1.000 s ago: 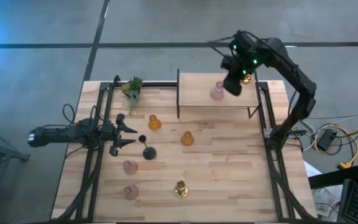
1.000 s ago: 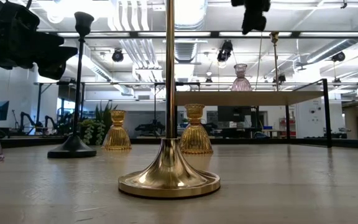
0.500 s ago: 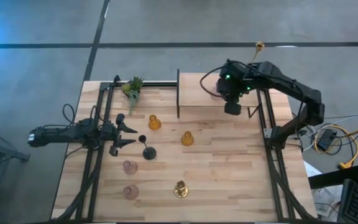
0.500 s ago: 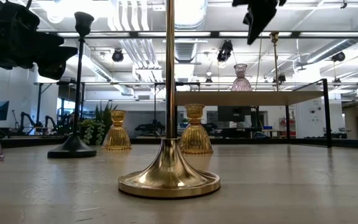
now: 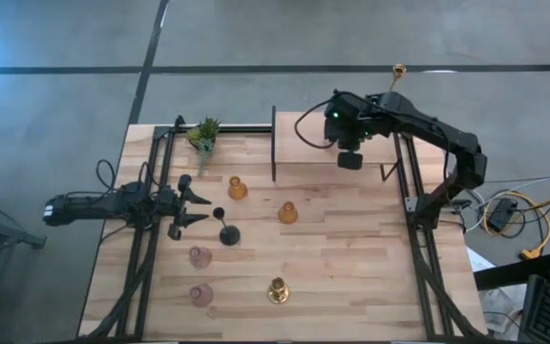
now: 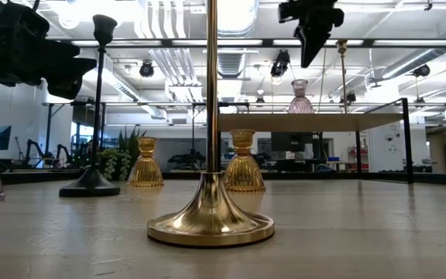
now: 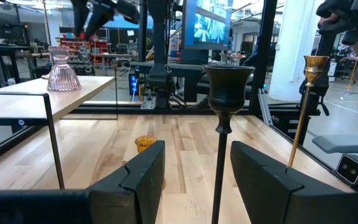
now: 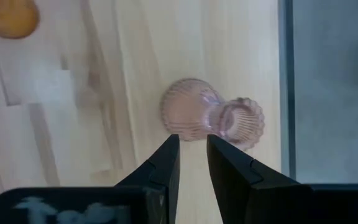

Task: Pick & Place candle stick holders
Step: Put the bottom right pink candle holder on the shelf

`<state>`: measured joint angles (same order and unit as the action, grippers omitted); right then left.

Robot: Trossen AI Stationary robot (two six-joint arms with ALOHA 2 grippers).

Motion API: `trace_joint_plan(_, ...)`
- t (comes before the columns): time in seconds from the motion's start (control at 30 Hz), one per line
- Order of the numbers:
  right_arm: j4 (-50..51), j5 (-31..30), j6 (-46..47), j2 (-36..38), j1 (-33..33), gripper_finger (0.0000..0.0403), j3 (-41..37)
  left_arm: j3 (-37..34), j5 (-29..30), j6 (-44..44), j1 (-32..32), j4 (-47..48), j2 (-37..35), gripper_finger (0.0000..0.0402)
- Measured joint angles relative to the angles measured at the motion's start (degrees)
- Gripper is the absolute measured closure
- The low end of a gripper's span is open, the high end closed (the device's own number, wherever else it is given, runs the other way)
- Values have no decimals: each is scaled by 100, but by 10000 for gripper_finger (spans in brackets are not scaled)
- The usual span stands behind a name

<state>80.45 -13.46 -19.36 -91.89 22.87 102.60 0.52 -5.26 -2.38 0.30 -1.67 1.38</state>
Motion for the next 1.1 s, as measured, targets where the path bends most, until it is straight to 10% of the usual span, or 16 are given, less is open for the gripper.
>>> trace_joint_plan(1.1, -180, 445, -291, -589, 605, 315, 25, -1, 0, -1, 0, -1, 0, 213)
